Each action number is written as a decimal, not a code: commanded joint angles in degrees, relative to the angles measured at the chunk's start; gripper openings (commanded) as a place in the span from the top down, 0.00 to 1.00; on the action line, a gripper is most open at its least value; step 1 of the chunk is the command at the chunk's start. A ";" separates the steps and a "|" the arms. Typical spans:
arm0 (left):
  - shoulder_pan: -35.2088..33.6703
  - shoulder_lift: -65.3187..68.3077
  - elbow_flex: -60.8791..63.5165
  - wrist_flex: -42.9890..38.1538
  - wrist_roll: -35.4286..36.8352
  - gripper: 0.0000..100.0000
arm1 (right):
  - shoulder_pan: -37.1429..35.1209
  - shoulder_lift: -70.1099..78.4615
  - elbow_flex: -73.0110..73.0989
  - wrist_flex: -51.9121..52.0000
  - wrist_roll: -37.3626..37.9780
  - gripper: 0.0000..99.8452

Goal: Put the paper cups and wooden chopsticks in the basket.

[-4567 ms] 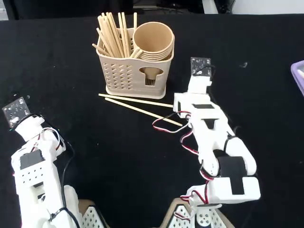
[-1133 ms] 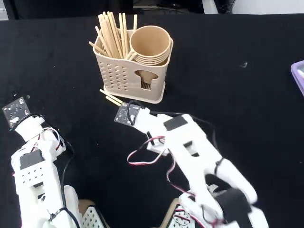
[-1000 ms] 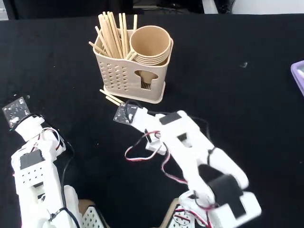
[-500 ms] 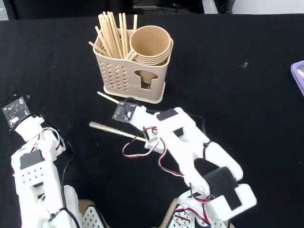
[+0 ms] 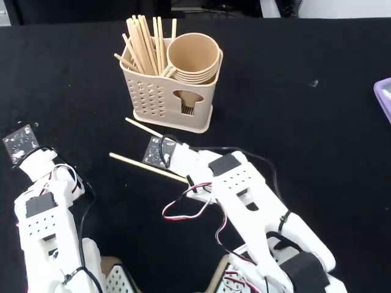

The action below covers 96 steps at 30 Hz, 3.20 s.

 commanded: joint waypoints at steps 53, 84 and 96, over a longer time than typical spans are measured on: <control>-0.40 -1.05 -1.01 -0.97 0.18 0.87 | 12.40 10.51 -1.89 -9.85 3.96 0.99; -0.40 -1.05 -1.01 -0.97 0.18 0.87 | 1.85 -5.85 4.26 3.16 -0.44 0.82; -0.40 -1.05 -1.19 -0.97 0.18 0.87 | -7.74 6.64 -2.86 -8.53 -11.96 0.72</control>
